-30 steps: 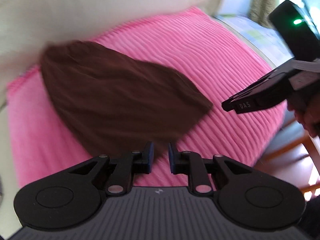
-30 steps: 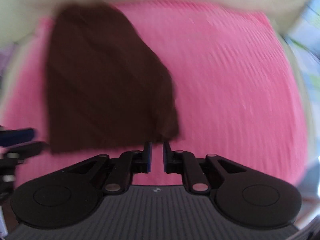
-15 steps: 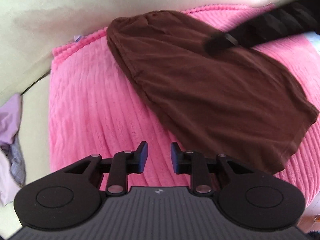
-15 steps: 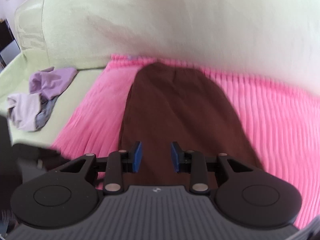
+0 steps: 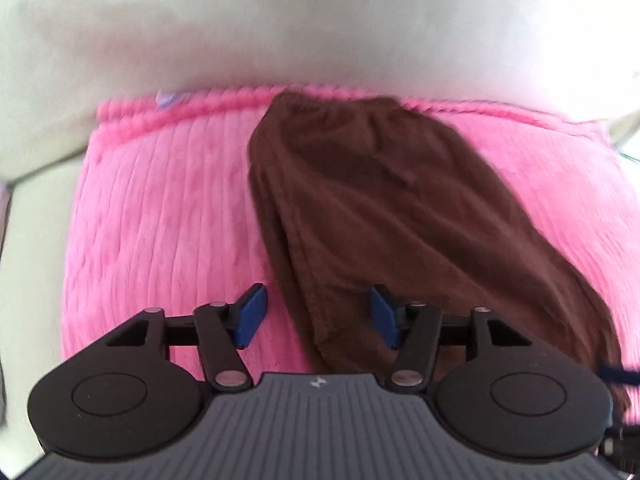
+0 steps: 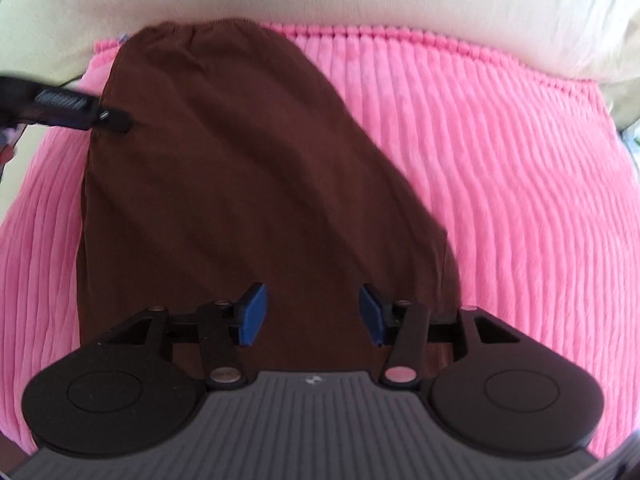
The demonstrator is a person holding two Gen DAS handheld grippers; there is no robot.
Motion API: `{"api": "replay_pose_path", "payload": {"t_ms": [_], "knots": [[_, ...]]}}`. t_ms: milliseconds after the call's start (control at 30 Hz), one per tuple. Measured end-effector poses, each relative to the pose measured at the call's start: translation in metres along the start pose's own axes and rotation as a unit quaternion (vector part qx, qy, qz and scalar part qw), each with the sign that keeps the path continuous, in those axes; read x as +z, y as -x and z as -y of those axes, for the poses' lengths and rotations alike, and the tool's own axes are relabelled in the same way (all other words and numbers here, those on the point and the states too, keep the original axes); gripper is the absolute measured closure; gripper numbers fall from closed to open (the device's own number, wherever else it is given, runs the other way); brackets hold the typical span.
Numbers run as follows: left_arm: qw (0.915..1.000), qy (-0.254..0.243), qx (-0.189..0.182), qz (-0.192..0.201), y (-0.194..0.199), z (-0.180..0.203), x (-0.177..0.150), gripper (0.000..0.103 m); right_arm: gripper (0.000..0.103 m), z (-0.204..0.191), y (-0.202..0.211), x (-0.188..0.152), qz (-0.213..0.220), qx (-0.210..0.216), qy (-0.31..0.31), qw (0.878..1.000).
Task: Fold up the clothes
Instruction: 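Open both grippers and reposition them at the shorts' waistband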
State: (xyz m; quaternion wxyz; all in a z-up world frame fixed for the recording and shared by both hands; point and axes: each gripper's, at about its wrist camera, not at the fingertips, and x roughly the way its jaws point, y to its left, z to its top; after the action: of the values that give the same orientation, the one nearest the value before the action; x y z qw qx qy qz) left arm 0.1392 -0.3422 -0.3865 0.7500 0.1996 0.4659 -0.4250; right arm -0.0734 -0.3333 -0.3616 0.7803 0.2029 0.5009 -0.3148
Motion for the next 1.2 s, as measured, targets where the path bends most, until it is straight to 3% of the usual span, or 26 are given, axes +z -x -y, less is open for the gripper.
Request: {"api": "replay_pose_path", "payload": {"t_ms": [167,233,267,367,500,567,600,667,733,833,900,933,1033,1067,1133,1167,1200], "knots": [[0.9974,-0.010,-0.012,0.070,0.074,0.007,-0.005,0.102,0.056,0.003,0.011,-0.013,0.011,0.045,0.027,0.999],[0.9964,-0.023,0.000,0.081,0.101,0.002,-0.013,0.102,0.056,-0.001,0.025,-0.019,0.019,0.087,0.046,0.995],[0.9959,-0.037,0.032,0.076,0.114,-0.005,-0.022,0.102,0.056,-0.001,0.029,-0.018,0.023,0.100,0.052,0.993],[0.9934,-0.022,0.112,0.013,0.123,-0.048,-0.054,0.101,0.056,-0.004,0.037,-0.009,0.041,0.124,0.066,0.989],[0.9800,-0.018,0.170,-0.101,0.111,-0.089,-0.098,0.098,0.054,-0.008,0.033,0.011,0.057,0.138,0.075,0.986],[0.9836,-0.003,0.154,-0.094,0.115,-0.092,-0.101,0.093,0.054,-0.009,0.029,0.021,0.058,0.148,0.078,0.984],[0.9862,0.001,0.147,-0.077,0.120,-0.093,-0.098,0.092,0.054,-0.009,0.030,0.032,0.071,0.178,0.076,0.979],[0.9898,0.010,0.138,-0.033,0.128,-0.097,-0.092,0.085,0.051,-0.010,0.042,0.038,0.086,0.181,0.080,0.976],[0.9899,0.031,0.138,-0.009,0.123,-0.108,-0.086,0.060,0.051,-0.018,0.041,0.053,0.100,0.166,0.097,0.976],[0.9864,0.109,0.122,-0.008,0.108,-0.132,-0.077,0.062,0.051,-0.028,0.027,0.072,0.112,0.142,0.111,0.977],[0.9816,0.174,0.078,0.009,0.106,-0.145,-0.073,0.059,0.051,-0.032,0.009,0.095,0.116,0.125,0.102,0.980],[0.9811,0.177,0.077,0.010,0.100,-0.149,-0.069,0.055,0.051,-0.031,0.002,0.100,0.116,0.123,0.095,0.981],[0.9779,0.163,0.127,-0.032,0.068,-0.152,-0.079,0.055,0.051,-0.029,-0.016,0.113,0.113,0.120,0.076,0.983],[0.9753,0.175,0.123,-0.055,0.052,-0.155,-0.087,0.055,0.051,-0.030,-0.032,0.124,0.101,0.127,0.069,0.984],[0.9728,0.193,0.112,-0.064,0.037,-0.153,-0.095,0.055,0.051,-0.035,-0.053,0.136,0.098,0.136,0.069,0.983],[0.9746,0.177,0.125,-0.057,0.033,-0.146,-0.098,0.055,0.051,-0.036,-0.059,0.138,0.097,0.141,0.073,0.982],[0.9766,0.161,0.131,-0.056,0.031,-0.142,-0.098,0.064,0.051,-0.040,-0.065,0.142,0.097,0.148,0.075,0.981]]}}
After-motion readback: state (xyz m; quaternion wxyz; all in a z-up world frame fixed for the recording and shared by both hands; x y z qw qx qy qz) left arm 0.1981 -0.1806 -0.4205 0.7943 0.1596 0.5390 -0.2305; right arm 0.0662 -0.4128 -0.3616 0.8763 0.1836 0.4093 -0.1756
